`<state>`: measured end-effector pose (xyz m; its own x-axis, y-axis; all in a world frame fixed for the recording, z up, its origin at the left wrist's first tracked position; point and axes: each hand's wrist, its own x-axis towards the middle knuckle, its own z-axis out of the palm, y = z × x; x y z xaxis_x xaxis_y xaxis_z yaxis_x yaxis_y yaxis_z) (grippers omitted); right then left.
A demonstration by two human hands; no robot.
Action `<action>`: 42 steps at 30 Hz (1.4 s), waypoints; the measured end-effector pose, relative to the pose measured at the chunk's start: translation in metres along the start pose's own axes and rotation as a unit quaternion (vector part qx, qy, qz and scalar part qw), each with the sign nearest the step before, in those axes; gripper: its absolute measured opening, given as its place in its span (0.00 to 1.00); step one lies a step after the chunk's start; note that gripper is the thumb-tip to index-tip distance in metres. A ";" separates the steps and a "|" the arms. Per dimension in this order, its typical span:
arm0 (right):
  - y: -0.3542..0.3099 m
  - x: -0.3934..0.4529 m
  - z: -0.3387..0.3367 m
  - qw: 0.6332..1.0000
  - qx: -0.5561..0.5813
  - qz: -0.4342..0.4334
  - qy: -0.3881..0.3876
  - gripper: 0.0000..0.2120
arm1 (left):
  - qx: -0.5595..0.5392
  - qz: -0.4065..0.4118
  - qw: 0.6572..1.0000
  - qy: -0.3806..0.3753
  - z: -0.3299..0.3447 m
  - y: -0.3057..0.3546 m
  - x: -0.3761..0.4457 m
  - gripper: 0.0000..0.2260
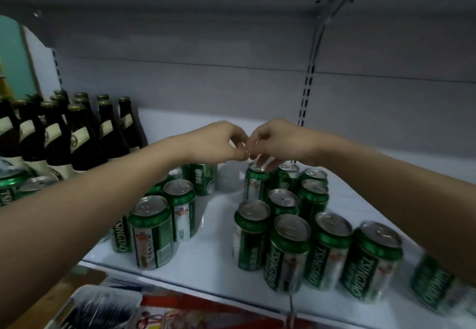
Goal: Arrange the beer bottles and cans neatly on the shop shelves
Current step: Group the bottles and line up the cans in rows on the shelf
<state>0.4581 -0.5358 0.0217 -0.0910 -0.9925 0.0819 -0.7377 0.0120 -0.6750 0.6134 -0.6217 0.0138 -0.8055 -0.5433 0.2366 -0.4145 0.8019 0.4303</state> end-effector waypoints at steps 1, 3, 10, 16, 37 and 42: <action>0.001 -0.009 -0.001 1.000 -0.009 0.003 -0.007 0.07 | -0.002 0.000 1.000 -0.012 0.005 0.004 -0.005 0.12; 0.005 -0.027 0.000 0.999 -0.037 0.012 -0.029 0.06 | 0.004 -0.002 0.999 -0.043 0.017 0.010 -0.015 0.13; 0.011 -0.055 0.029 0.961 -0.256 0.015 -0.107 0.16 | 0.040 -0.017 0.983 -0.180 0.047 0.023 -0.042 0.24; 0.013 -0.062 0.050 0.958 -0.276 0.008 -0.077 0.16 | 0.059 -0.011 0.989 -0.135 0.058 0.019 -0.046 0.16; -0.001 -0.073 0.094 0.993 -0.043 -0.068 0.089 0.17 | 0.147 -0.065 0.976 -0.146 0.019 0.010 -0.078 0.29; 0.019 -0.102 0.043 0.983 -0.009 -0.056 0.172 0.06 | 0.078 0.010 0.996 -0.047 0.040 0.045 -0.069 0.26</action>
<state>0.4820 -0.4396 -0.0308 -0.2278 -0.8874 0.4008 -0.7680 -0.0893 -0.6342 0.6336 -0.5385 -0.0183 -0.8476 -0.5067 0.1575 -0.4527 0.8455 0.2832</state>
